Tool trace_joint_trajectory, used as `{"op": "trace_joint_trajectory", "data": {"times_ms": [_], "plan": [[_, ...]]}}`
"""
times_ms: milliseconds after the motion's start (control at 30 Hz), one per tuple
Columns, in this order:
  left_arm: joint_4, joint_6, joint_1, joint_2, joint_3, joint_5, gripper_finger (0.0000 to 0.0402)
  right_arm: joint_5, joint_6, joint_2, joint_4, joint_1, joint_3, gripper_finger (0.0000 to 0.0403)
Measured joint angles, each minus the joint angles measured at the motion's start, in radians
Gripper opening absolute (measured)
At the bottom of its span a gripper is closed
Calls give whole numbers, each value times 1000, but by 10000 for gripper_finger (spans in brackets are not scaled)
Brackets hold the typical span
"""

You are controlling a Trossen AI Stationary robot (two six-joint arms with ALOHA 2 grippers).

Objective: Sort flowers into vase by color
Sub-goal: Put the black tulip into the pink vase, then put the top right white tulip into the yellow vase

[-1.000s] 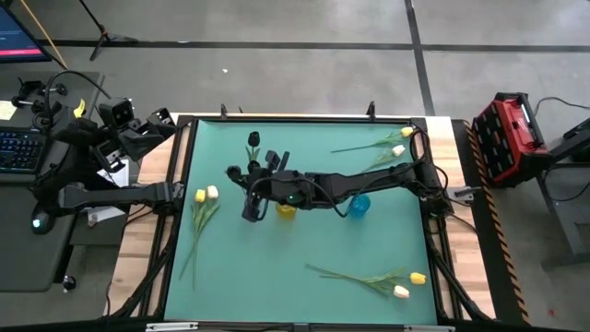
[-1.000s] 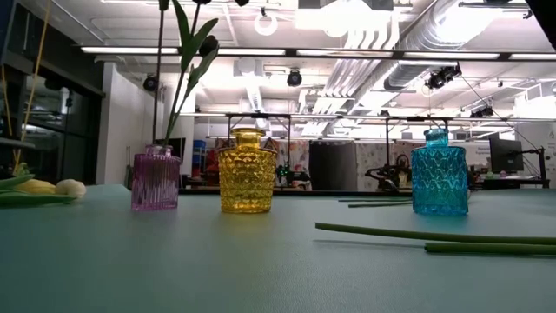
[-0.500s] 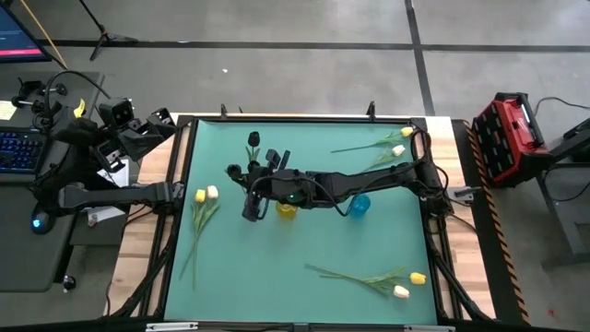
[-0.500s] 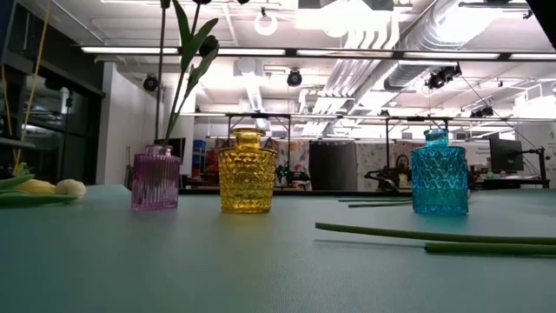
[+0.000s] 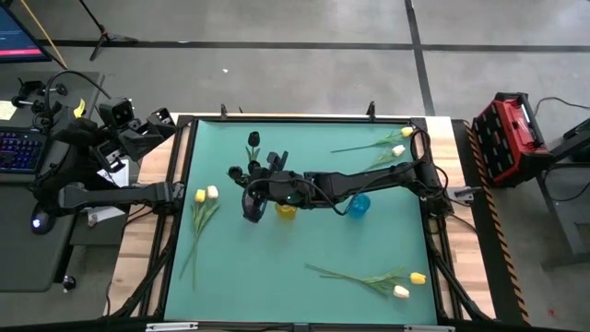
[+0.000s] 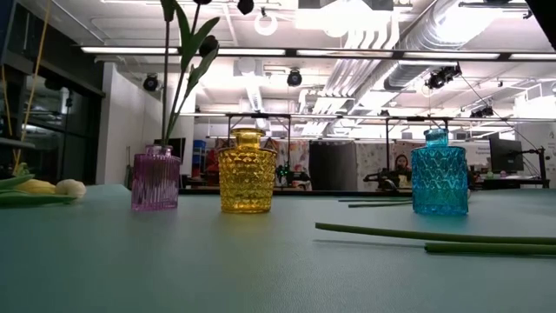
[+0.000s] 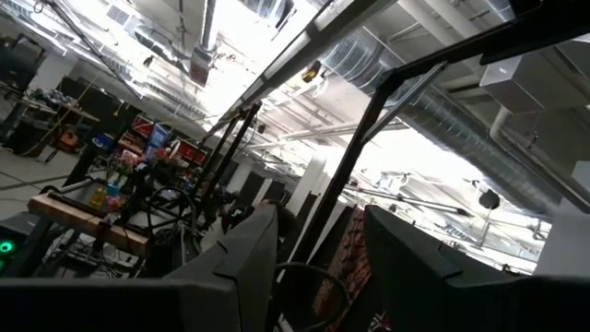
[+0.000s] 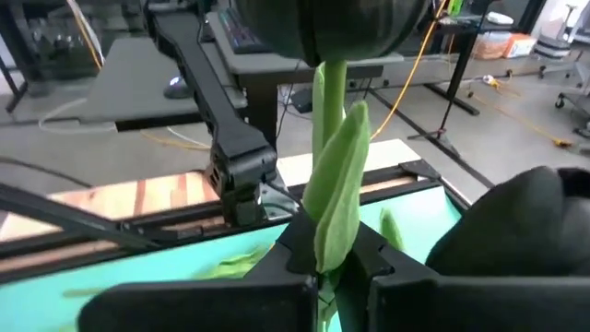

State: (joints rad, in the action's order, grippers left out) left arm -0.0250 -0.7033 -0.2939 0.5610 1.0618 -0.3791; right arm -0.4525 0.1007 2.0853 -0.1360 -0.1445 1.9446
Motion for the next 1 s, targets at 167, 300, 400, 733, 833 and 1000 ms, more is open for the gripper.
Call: {"op": "trace_joint_trajectory", "data": {"times_ms": [167, 300, 400, 733, 833, 1000], "plan": [[0, 0, 0, 0, 0, 0, 151, 46, 39, 0, 3, 3, 0, 36], [0, 0, 0, 0, 0, 0, 151, 108, 126, 0, 4, 7, 0, 115], [0, 0, 0, 0, 0, 0, 151, 105, 158, 0, -6, 7, 0, 189], [0, 0, 0, 0, 0, 0, 151, 190, 154, -112, -235, 14, 0, 355], [0, 0, 0, 0, 0, 0, 151, 229, 156, -163, -325, 14, 0, 363], [0, 0, 0, 1, 0, 1, 151, 348, 158, -222, -326, 10, 0, 359]]}}
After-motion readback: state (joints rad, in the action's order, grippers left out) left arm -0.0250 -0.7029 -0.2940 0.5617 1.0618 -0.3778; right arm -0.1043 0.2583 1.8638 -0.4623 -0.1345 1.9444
